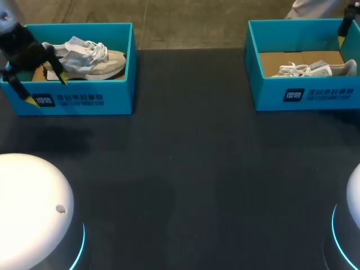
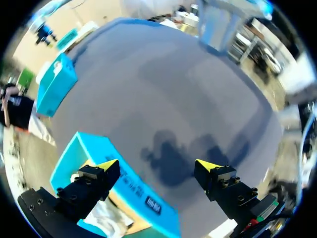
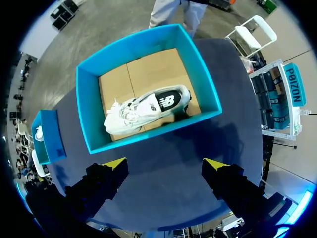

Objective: Take the shoe out of the shoebox, open the shoe tongue, remove and reinsert the insole, then place the shoe into the shoebox

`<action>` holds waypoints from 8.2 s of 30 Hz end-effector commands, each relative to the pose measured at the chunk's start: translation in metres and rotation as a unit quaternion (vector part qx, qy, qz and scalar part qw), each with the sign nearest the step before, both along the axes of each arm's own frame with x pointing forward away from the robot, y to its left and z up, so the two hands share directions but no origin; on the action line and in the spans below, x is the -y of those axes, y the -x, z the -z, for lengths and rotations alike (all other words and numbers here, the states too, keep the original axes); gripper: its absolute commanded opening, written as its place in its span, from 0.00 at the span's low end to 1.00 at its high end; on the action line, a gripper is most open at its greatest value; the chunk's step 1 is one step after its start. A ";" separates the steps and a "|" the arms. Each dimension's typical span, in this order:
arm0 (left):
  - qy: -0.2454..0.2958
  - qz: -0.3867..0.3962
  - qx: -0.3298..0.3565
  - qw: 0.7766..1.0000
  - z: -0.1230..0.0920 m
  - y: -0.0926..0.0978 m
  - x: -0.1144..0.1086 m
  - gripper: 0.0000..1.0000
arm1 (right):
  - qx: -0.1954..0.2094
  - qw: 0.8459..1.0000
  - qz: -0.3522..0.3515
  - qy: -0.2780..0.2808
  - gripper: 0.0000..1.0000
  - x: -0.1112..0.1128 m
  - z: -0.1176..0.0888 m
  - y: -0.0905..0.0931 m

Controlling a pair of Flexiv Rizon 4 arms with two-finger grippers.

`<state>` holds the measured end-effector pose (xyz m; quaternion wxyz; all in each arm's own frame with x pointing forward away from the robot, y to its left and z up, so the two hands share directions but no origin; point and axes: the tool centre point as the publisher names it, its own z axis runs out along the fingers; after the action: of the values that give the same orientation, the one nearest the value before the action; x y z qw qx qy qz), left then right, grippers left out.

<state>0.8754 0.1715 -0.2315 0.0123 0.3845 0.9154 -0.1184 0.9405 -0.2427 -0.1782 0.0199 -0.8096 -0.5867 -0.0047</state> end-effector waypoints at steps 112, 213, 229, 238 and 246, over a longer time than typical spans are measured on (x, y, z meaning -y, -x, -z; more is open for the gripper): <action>-0.122 0.361 0.082 0.921 0.104 -0.303 -0.101 0.94 | 0.000 1.000 0.001 0.001 1.00 0.000 0.000 0.000; -0.155 0.335 0.117 0.922 0.016 -0.279 -0.153 0.00 | 0.000 1.000 0.001 0.001 1.00 0.000 0.000 0.000; -0.158 0.342 0.119 0.919 -0.047 -0.243 -0.160 0.00 | 0.000 1.000 0.001 0.001 1.00 0.000 0.000 0.000; -0.154 0.341 0.133 0.918 -0.075 -0.198 -0.156 0.00 | 0.000 1.000 0.001 0.001 1.00 0.000 0.000 0.000; -0.160 0.341 0.141 0.915 -0.087 -0.153 -0.135 0.00 | 0.000 1.000 0.001 0.001 1.00 0.000 0.000 0.000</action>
<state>1.0685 0.3170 -0.1492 0.0157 0.6858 0.7256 0.0531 0.9405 -0.2426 -0.1782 0.0198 -0.8096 -0.5867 -0.0047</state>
